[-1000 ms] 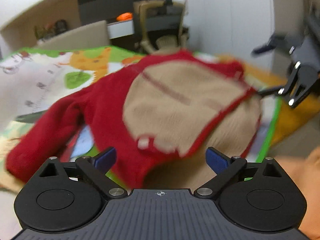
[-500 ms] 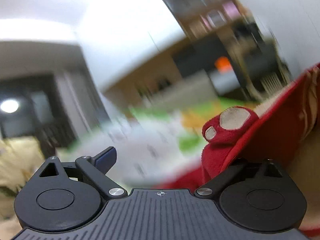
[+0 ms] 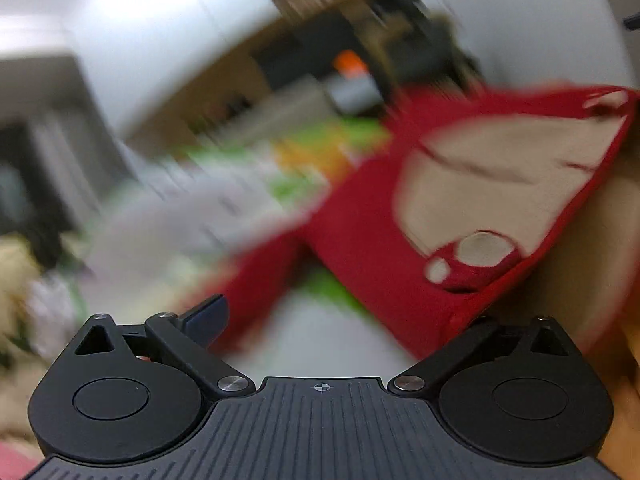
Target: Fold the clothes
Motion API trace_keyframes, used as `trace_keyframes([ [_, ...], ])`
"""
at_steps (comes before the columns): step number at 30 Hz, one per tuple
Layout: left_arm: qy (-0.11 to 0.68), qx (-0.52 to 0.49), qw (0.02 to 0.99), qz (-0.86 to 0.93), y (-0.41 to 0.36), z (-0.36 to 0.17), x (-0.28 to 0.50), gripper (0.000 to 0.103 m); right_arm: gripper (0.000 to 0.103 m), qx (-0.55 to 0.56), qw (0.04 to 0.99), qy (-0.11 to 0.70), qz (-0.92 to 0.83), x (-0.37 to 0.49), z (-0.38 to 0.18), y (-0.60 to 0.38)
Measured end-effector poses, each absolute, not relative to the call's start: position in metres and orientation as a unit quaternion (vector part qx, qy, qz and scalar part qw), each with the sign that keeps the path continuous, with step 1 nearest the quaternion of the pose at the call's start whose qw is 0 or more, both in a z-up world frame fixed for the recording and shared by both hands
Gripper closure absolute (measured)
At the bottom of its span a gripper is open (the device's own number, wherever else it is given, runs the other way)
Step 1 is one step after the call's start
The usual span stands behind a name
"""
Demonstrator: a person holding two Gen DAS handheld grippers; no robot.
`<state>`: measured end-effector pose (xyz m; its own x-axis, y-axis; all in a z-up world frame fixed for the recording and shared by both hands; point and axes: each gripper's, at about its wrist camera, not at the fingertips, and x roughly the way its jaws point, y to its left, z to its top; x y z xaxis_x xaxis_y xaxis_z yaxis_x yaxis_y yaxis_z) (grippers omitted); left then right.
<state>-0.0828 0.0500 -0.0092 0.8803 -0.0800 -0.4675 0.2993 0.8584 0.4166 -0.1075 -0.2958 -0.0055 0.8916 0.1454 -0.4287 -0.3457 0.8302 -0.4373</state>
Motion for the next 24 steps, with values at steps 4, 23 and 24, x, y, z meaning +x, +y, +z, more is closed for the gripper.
trace_keyframes([
  [4,0.279,0.169,0.922,-0.208,0.063,0.001,-0.079,0.001,0.0,-0.081,0.972,0.172,0.138,-0.074,0.052,-0.328],
  [23,0.331,-0.09,0.899,-0.272,0.003,0.038,0.134,0.0,0.0,0.163,0.887,0.358,0.241,0.173,0.006,-0.282],
  [24,0.35,-0.084,0.892,-0.274,0.0,0.03,0.138,0.0,0.0,0.176,0.886,0.355,0.242,0.172,0.001,-0.285],
])
